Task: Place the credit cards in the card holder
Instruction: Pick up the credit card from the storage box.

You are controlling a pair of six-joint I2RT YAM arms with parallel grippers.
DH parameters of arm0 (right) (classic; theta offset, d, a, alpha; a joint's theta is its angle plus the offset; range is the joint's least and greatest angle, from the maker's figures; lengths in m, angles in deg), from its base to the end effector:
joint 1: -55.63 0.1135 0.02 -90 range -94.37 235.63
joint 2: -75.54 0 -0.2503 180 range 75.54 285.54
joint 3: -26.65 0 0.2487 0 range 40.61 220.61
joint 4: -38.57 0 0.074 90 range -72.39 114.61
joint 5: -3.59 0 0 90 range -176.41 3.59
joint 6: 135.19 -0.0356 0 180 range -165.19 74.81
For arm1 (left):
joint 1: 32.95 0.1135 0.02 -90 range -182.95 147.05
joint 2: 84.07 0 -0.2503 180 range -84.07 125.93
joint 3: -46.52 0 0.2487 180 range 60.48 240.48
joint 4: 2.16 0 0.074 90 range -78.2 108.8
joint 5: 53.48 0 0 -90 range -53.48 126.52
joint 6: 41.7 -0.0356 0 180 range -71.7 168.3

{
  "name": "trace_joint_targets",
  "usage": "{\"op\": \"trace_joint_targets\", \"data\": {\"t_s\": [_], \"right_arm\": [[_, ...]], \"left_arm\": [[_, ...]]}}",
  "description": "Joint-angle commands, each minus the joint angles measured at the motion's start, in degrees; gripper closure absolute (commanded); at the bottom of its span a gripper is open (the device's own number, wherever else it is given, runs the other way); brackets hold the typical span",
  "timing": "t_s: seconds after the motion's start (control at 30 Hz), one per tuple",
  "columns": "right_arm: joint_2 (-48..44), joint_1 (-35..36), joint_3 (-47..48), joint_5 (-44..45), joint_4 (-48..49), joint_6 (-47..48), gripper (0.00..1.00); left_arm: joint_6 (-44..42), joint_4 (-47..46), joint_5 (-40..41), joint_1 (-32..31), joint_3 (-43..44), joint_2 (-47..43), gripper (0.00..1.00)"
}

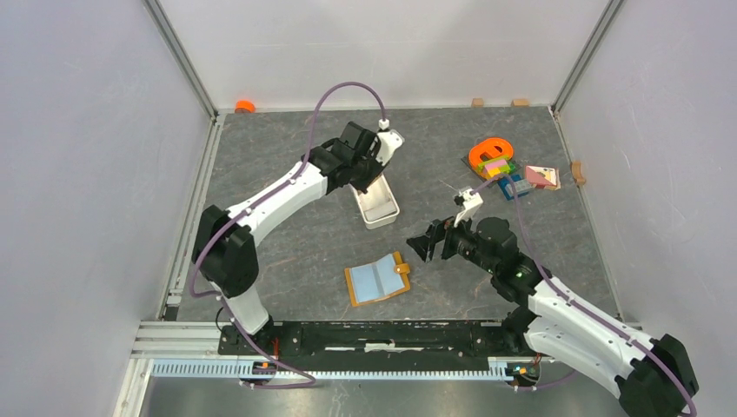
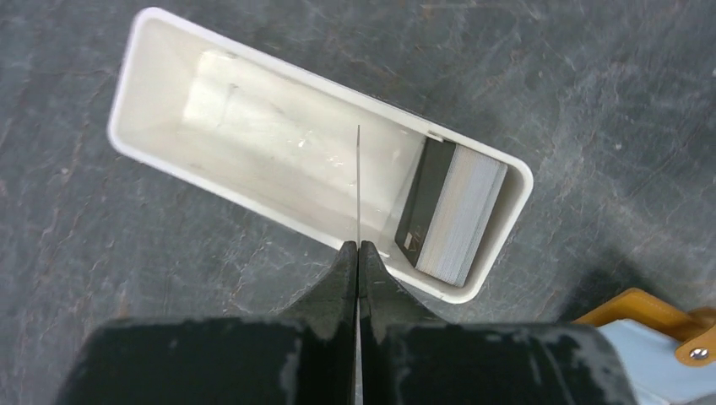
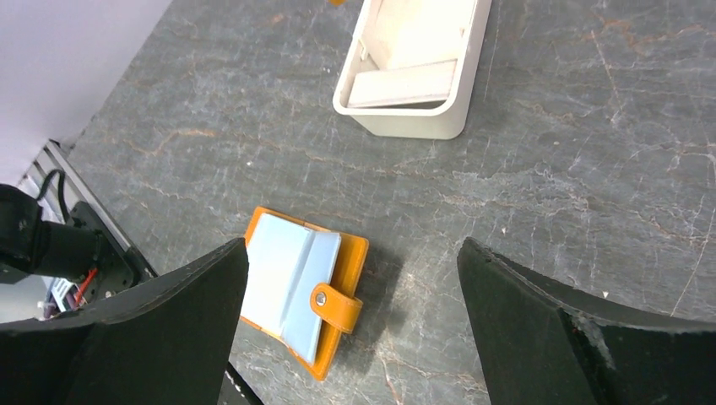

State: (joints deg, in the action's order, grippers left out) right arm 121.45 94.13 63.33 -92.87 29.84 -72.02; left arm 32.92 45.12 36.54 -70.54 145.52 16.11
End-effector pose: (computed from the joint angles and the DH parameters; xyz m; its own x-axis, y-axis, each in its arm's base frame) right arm 0.1504 0.1248 0.2197 -0.5323 0.1496 -0.8332 -0.5178 0.7211 0.4603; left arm 0.3055 -0.2352 0.2727 -0.4101 0.6504 -0.6393 0.7453 0.6431 0.1761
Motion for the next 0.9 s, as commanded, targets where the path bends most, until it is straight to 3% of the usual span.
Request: {"op": "trace_joint_targets", "data": {"t_s": [0.0, 0.27, 0.43, 0.63, 0.87], "right_arm": [[-4.2, -0.2, -1.6, 1.7, 6.2, -3.9, 0.02], [-9.2, -0.2, -6.8, -4.0, 22.8, -11.2, 0.03], [-7.6, -0.3, -8.6, -7.5, 32.3, -16.5, 0.09], [-4.9, -0.3, -9.5, -12.1, 44.5, -20.6, 0.17], [1.7, -0.3, -6.1, -18.0, 47.8, -22.0, 0.37]], "left_arm": [[10.8, -3.5, 6.6, 0.1, -0.8, -5.8, 0.98], [33.1, -15.9, -9.4, 0.1, -15.8, -24.2, 0.98], [46.2, -32.0, -20.1, 0.1, -27.7, -34.5, 0.98], [59.2, -49.8, -32.6, 0.0, -38.5, -37.9, 0.98], [64.6, -59.4, -35.6, -1.2, -45.5, -40.9, 0.98]]}}
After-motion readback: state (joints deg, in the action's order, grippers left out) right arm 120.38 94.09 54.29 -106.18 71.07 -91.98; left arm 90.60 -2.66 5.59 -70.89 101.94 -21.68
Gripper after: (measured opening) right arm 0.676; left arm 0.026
